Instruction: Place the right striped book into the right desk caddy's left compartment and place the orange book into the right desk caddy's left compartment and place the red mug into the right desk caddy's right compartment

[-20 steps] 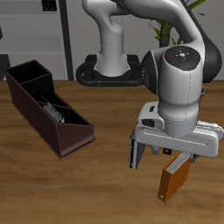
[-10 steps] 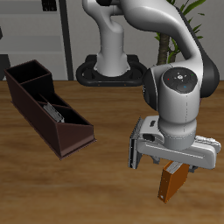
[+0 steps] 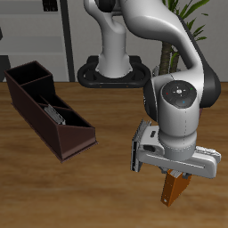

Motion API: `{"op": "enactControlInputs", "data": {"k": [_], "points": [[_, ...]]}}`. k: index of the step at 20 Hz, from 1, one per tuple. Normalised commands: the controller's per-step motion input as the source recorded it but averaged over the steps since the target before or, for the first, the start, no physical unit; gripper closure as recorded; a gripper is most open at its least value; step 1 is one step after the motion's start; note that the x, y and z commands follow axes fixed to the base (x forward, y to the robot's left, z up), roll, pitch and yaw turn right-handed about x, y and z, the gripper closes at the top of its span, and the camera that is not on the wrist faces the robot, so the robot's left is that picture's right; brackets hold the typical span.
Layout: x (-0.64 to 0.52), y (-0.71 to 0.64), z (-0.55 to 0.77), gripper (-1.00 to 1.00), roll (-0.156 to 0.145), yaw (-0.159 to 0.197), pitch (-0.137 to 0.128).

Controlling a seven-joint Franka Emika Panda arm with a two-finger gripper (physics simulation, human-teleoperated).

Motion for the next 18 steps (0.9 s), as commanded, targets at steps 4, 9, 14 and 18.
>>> {"op": "enactControlInputs", "data": {"k": [4, 9, 14, 18], "points": [[-0.06, 0.02, 0.08, 1.00, 0.012, -0.006, 0.001], [-0.11, -0.02, 0.29, 1.00, 0.005, 0.013, -0.035], [-0.31, 0.04, 0.59, 1.00, 0.038, 0.071, -0.067], [-0.38, 0.04, 0.60, 1.00, 0.069, 0.149, -0.047]]}}
